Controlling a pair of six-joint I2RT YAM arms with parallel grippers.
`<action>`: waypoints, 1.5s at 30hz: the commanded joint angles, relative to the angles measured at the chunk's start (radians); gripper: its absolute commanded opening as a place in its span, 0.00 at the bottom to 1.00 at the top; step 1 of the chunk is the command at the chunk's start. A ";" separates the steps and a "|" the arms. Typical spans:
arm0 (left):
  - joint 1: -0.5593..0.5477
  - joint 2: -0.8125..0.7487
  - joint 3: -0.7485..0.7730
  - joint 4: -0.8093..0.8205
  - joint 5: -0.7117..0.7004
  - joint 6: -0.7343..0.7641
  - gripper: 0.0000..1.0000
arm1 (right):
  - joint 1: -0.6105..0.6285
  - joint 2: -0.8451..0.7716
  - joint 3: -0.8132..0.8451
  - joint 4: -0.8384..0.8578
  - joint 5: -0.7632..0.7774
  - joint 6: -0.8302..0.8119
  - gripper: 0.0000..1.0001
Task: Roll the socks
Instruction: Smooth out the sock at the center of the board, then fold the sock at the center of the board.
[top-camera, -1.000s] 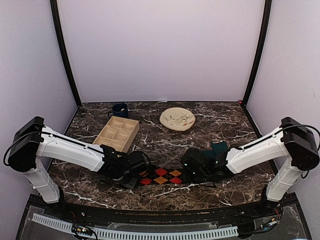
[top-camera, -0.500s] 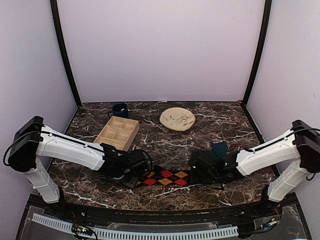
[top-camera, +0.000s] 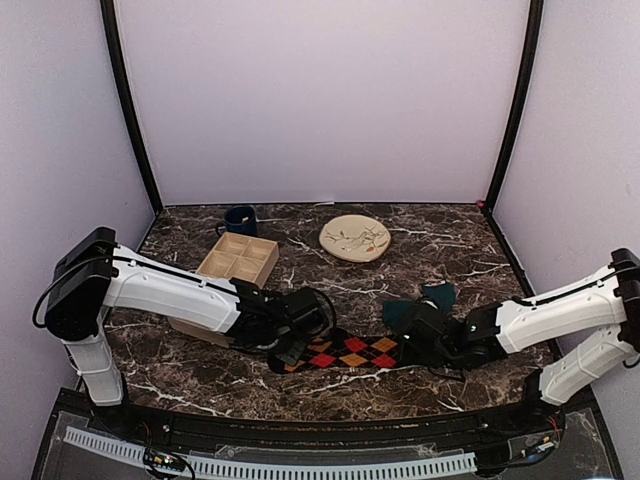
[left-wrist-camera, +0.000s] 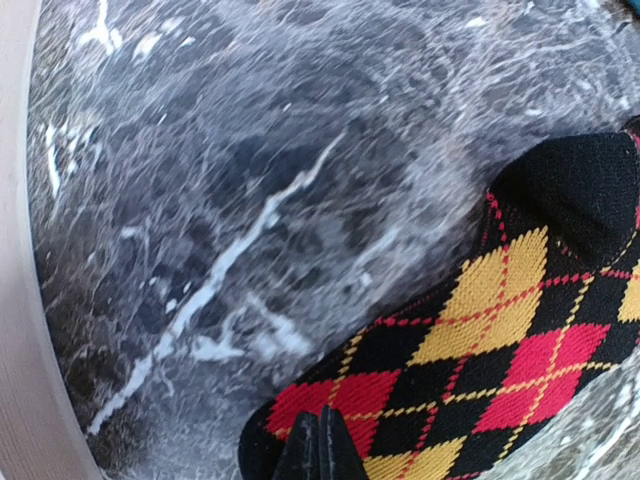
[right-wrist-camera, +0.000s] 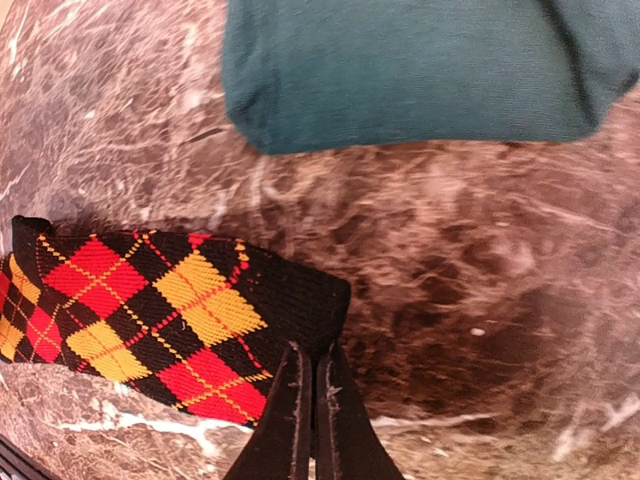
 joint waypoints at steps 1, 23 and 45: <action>0.018 0.019 0.041 0.032 0.026 0.054 0.00 | -0.004 -0.049 -0.022 -0.062 0.075 0.059 0.00; 0.052 0.098 -0.005 0.137 0.068 0.067 0.00 | -0.004 -0.183 -0.094 -0.183 0.164 0.241 0.00; 0.054 -0.151 -0.043 0.193 0.057 0.080 0.05 | 0.078 -0.063 0.096 -0.263 0.209 0.224 0.00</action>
